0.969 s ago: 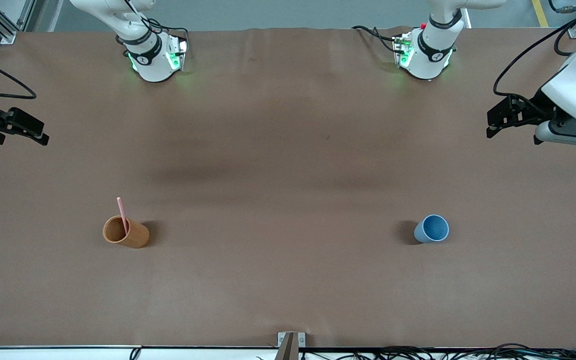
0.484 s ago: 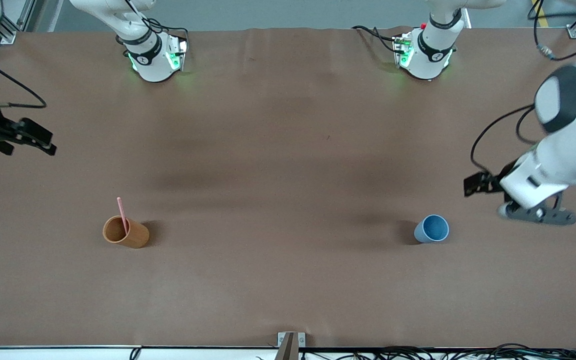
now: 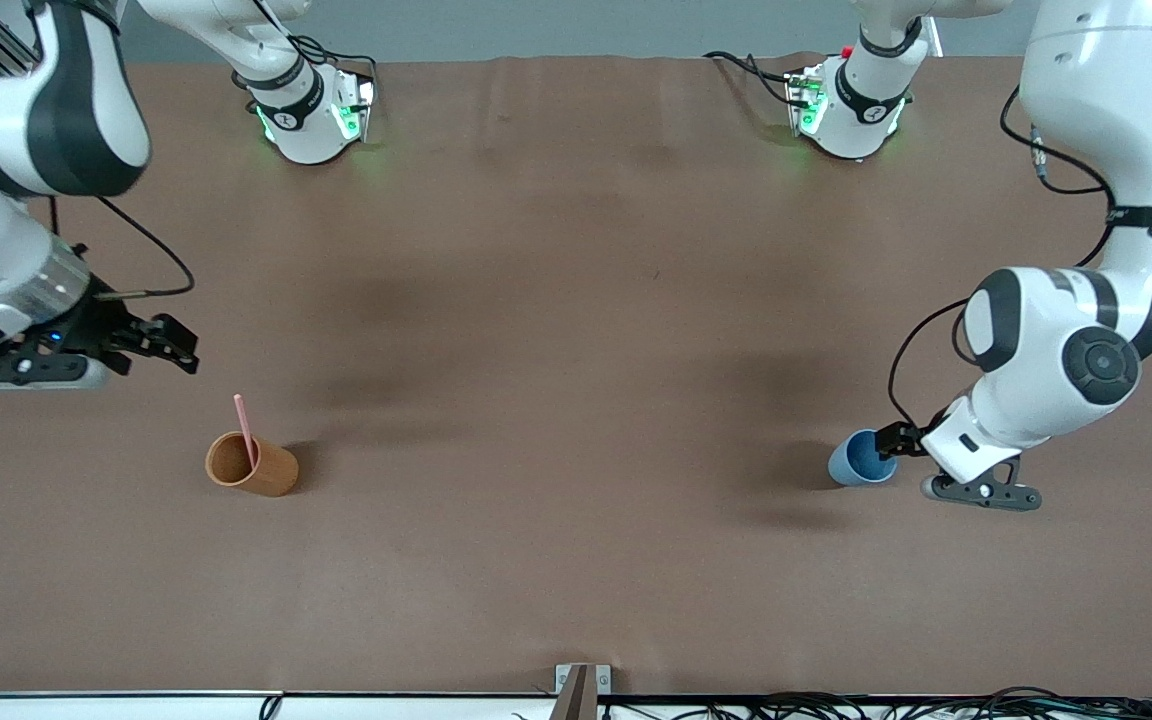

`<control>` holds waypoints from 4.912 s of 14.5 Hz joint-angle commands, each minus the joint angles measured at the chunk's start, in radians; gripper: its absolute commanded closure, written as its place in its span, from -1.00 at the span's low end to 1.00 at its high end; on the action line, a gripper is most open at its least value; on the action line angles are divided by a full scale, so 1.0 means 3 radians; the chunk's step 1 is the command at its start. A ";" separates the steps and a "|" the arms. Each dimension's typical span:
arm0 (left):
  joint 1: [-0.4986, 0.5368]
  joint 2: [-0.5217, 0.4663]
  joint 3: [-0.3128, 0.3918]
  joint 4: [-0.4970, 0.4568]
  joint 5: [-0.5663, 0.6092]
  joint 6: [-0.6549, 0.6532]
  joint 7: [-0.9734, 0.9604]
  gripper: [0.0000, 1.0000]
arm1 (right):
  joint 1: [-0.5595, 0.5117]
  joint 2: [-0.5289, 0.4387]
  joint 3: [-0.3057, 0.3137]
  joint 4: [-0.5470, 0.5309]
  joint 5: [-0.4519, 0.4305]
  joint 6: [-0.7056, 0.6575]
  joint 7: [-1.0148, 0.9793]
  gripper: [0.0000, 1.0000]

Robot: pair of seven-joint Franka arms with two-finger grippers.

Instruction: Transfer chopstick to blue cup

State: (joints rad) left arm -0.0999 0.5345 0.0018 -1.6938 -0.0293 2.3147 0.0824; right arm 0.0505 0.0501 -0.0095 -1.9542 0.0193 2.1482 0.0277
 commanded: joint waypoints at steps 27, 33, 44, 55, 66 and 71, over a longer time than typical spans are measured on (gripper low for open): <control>-0.0429 0.0375 -0.1493 0.0701 0.1094 -0.0547 -0.3540 0.99 | 0.0052 0.0176 -0.0040 -0.0012 -0.0064 0.0185 0.0240 0.93; -0.0807 0.0866 -0.1591 0.1064 0.1478 -0.0486 -0.4165 0.99 | -0.0015 0.0196 -0.0040 0.1480 -0.0059 -0.1738 0.0245 0.93; -0.0766 0.0954 -0.1586 0.1024 0.1754 -0.0480 -0.4237 0.91 | 0.0270 0.0211 -0.0014 0.1707 0.0012 -0.2211 0.0622 0.93; -0.0557 0.0419 -0.1612 0.0968 0.1683 -0.0792 -0.4080 -1.00 | 0.1349 0.0778 -0.0009 0.2305 0.0427 -0.1818 0.2544 0.95; -0.0419 -0.0942 -0.0227 0.0957 0.0093 -0.2105 -0.0798 -1.00 | 0.2357 0.1842 -0.0009 0.3006 0.0467 -0.1132 0.3758 0.98; -0.0184 -0.1448 -0.0129 0.0967 0.0016 -0.2551 -0.0403 -1.00 | 0.2424 0.1934 -0.0004 0.3006 0.0473 -0.1030 0.3789 0.98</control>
State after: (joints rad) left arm -0.1804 0.1671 -0.0330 -1.3758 -0.0067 1.5755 -0.0584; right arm 0.7611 0.6119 -0.0020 -1.0820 0.1514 1.8385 1.1453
